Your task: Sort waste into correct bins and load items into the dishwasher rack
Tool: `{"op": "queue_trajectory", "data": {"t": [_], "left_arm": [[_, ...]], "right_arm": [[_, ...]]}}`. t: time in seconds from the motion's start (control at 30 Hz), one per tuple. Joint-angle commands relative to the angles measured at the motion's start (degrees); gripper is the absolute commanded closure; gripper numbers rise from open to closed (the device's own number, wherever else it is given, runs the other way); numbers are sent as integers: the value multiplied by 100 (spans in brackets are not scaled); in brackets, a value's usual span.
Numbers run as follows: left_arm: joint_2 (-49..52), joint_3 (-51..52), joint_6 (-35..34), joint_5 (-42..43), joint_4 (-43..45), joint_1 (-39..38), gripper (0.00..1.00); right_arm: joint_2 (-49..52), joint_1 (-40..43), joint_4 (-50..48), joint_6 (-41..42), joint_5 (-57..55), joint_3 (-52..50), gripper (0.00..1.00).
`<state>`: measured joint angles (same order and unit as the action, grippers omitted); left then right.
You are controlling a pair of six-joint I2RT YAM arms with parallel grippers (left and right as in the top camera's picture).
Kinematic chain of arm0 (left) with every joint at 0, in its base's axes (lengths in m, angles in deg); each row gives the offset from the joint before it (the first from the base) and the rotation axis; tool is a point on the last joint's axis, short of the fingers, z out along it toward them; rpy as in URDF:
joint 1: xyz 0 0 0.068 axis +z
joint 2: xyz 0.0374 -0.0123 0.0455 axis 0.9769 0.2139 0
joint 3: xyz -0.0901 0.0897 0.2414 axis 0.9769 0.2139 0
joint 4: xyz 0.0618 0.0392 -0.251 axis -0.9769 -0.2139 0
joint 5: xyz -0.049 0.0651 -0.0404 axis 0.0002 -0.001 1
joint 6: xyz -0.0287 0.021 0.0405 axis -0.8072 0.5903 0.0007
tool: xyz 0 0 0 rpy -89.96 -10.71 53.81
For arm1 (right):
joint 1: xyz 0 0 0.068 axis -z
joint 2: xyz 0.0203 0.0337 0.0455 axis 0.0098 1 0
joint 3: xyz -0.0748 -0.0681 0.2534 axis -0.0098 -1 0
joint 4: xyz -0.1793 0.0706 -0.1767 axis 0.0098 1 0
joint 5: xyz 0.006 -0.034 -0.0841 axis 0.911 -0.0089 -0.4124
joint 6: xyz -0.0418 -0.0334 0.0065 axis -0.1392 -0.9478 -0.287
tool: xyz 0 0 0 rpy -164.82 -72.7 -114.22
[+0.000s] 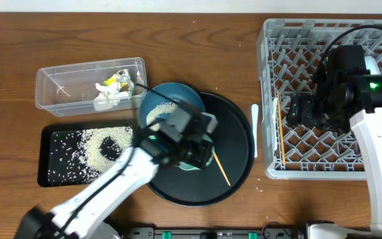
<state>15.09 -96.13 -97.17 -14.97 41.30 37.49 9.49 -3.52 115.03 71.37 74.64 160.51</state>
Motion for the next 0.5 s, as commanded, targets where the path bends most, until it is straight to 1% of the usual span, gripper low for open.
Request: {"op": "queue_trajectory", "data": {"t": [0.0,0.13,0.27,0.3,0.37,0.47], "left_arm": [[339,-146,-160,-175,227,-284,94],[636,-146,-201,-448,345,-511,94],[717,-146,-199,-671,339,-568,93],[717,-146,-199,-671,343,-568,90],[715,-146,-199,-671,352,-568,75],[699,-153,-197,-669,334,-568,61]], "right_arm": [[-68,37,2,0,-20,4,14],[-68,37,9,0,-20,7,14],[-68,37,0,0,-20,7,14],[-68,37,0,0,-20,4,14],[-68,39,0,0,-20,4,14],[-68,37,4,0,-20,7,14]]}}
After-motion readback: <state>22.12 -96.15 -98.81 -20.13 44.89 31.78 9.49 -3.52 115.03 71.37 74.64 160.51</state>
